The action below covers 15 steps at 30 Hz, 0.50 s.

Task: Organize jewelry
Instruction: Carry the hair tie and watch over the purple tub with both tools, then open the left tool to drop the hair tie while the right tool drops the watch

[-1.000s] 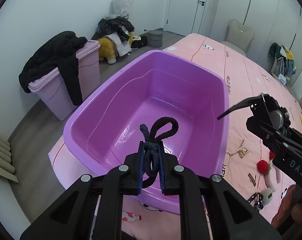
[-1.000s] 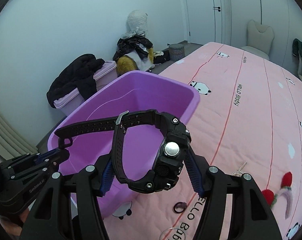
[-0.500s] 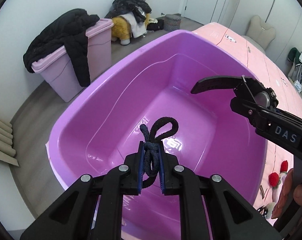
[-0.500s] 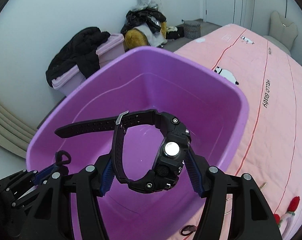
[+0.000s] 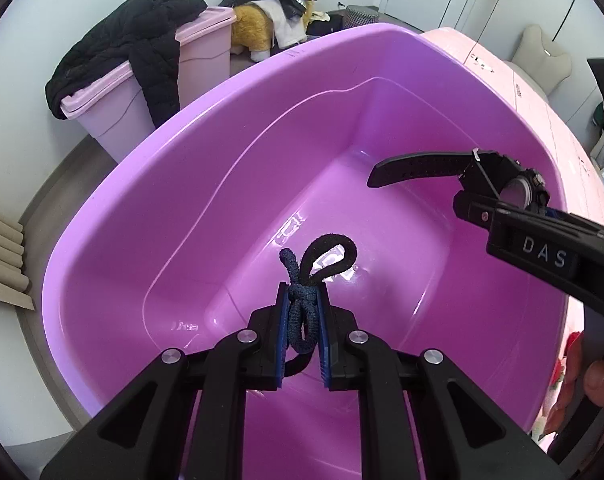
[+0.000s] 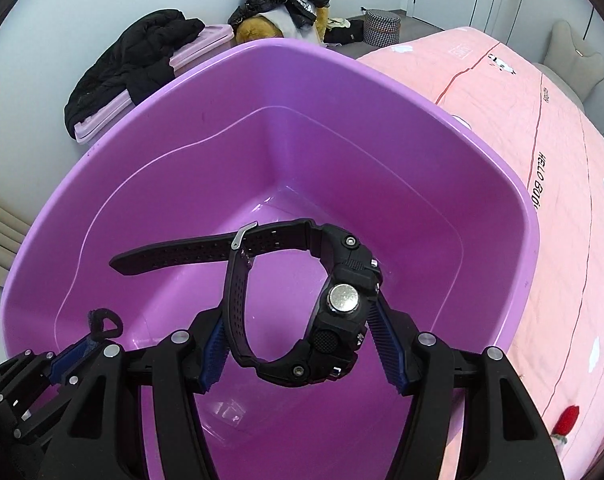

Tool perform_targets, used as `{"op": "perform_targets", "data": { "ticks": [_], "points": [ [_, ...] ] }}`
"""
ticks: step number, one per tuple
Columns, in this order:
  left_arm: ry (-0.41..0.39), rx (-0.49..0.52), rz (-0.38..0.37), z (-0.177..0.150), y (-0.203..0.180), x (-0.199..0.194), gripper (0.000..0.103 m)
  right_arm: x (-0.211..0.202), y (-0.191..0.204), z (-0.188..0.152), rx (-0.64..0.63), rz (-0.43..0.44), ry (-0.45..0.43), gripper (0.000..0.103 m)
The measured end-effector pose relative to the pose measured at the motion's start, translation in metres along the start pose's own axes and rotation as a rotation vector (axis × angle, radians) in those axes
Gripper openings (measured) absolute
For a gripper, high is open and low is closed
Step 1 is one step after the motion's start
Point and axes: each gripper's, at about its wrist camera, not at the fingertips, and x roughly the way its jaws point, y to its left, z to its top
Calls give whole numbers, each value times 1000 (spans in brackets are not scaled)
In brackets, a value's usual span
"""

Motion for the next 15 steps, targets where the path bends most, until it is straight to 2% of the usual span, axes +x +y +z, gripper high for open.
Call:
{"op": "perform_targets", "data": {
  "ticks": [7, 9, 11, 13, 15],
  "points": [
    [15, -7, 10, 1, -3, 3, 14, 10, 5, 5, -27, -28, 42, 60],
    [16, -4, 21, 2, -3, 2, 23, 14, 5, 6, -38, -35, 68, 61],
    [4, 16, 34, 2, -6, 0, 52, 19, 8, 6, -51, -46, 88, 62],
    [-22, 29, 45, 1, -8, -5, 62, 23, 12, 6, -80, -81, 110, 64],
    [-23, 22, 39, 1, -8, -6, 65, 22, 16, 5, -103, -100, 104, 67]
  ]
}}
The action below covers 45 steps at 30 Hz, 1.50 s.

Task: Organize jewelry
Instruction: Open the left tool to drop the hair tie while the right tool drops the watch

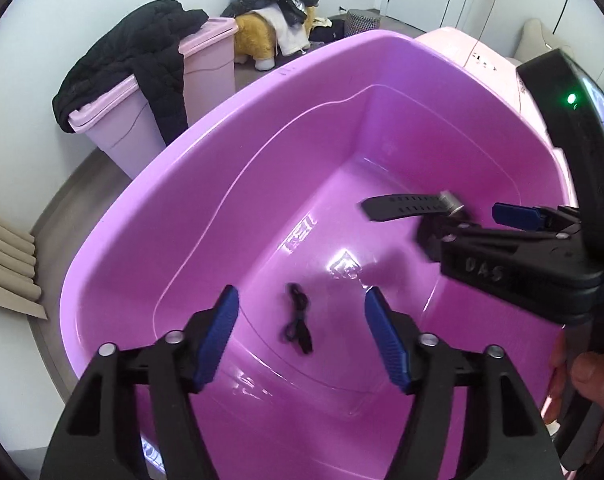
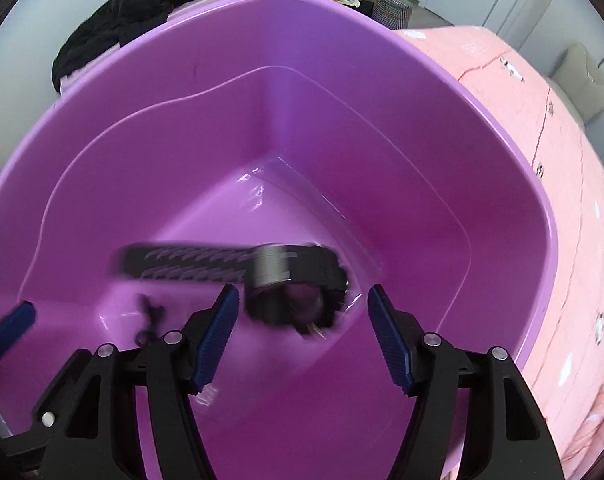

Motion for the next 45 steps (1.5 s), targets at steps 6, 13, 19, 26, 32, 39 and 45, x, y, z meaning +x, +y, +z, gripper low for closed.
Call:
{"op": "perform_targets", "data": {
  "ticks": [6, 13, 19, 26, 32, 39, 45],
  "points": [
    [3, 2, 0, 0, 0, -2, 66, -6, -7, 0, 24, 5, -13, 70],
    [-2, -6, -8, 0, 0, -8, 67, -12, -13, -2, 49, 13, -24, 70],
    [-17, -33, -12, -2, 6, -15, 73, -21, -17, -6, 64, 12, -47, 70],
    [-33, -57, -15, -3, 15, -26, 73, -34, -14, -12, 72, 9, -67, 70],
    [-50, -61, -17, -6, 20, -36, 73, -46, -13, -18, 85, 14, -84, 70],
    [-76, -55, -22, -12, 21, -53, 73, -62, -11, -32, 92, 13, -103, 70],
    [-97, -43, -28, -18, 19, -68, 73, -77, -12, -47, 109, 12, -125, 70]
  ]
}}
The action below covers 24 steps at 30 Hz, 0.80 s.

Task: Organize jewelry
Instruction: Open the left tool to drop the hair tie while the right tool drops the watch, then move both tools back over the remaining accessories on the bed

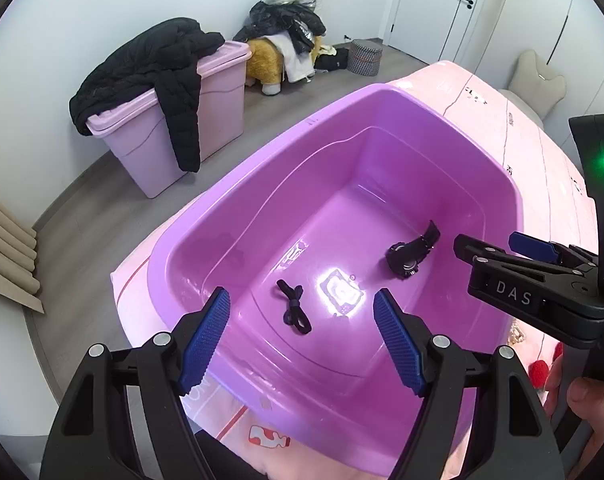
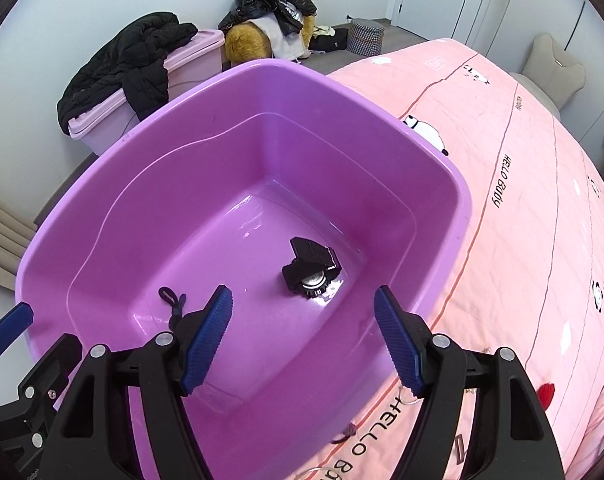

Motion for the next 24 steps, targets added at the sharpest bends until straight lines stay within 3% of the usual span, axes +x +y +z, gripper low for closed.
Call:
{"op": "perform_targets", "data": {
  "ticks": [13, 24],
  "points": [
    [-38, 32, -10, -23, -9, -31, 73, -39, -17, -46, 75, 12, -59, 70],
    [-56, 99, -44, -59, -29, -57, 76, -78, -51, -120, 176, 17, -124, 70]
  ]
}}
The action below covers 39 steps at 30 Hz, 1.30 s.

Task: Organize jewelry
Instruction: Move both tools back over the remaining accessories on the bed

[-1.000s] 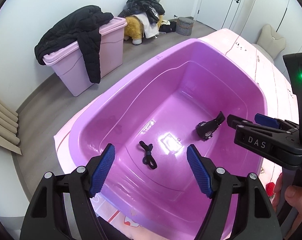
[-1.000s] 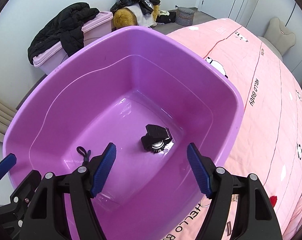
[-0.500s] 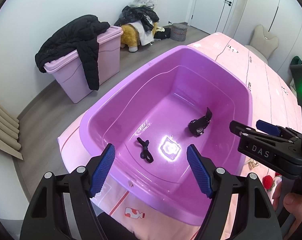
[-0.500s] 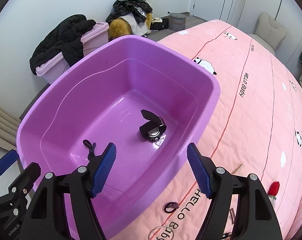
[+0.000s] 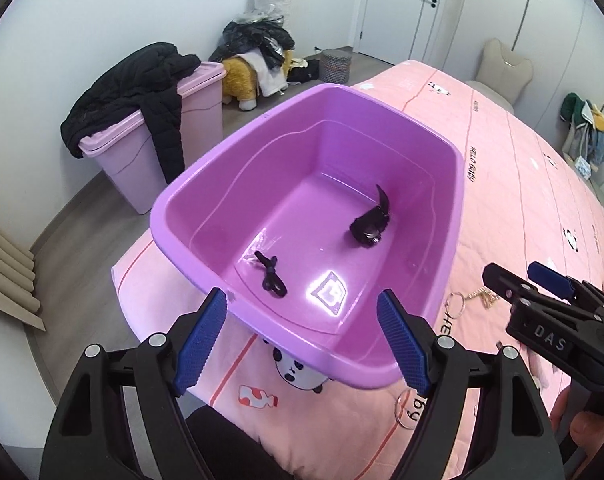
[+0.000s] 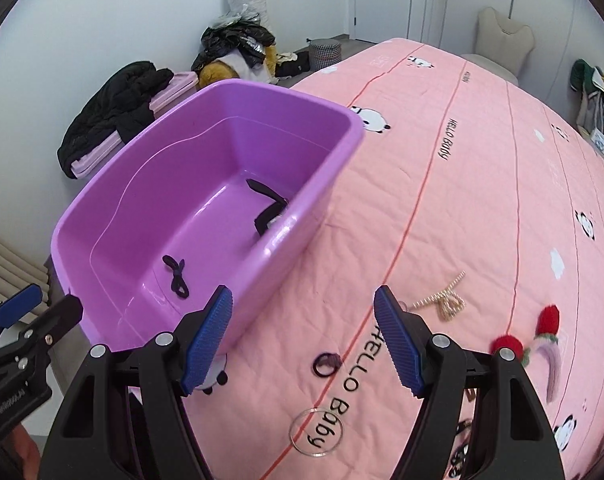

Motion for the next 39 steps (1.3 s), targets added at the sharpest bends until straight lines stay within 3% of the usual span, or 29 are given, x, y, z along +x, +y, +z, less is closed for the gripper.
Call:
{"op": "perform_targets", "data": {
  "ticks": [6, 16, 24, 31, 39],
  "points": [
    [6, 72, -44, -23, -27, -8, 80, -27, -42, -55, 100, -4, -28, 70],
    [-6, 214, -129, -82, -82, -25, 92, -62, -112, -173, 225, -130, -46, 70],
    [46, 250, -180, -132, -108, -3, 95, -86, -159, -252, 357, -194, -96, 71],
    [91, 283, -161, -165, -122, 28, 95, -75, -186, -294, 444, -214, -87, 71],
    [122, 292, -137, -184, -124, 58, 95, -47, -203, -311, 499, -187, -75, 71]
  ]
}}
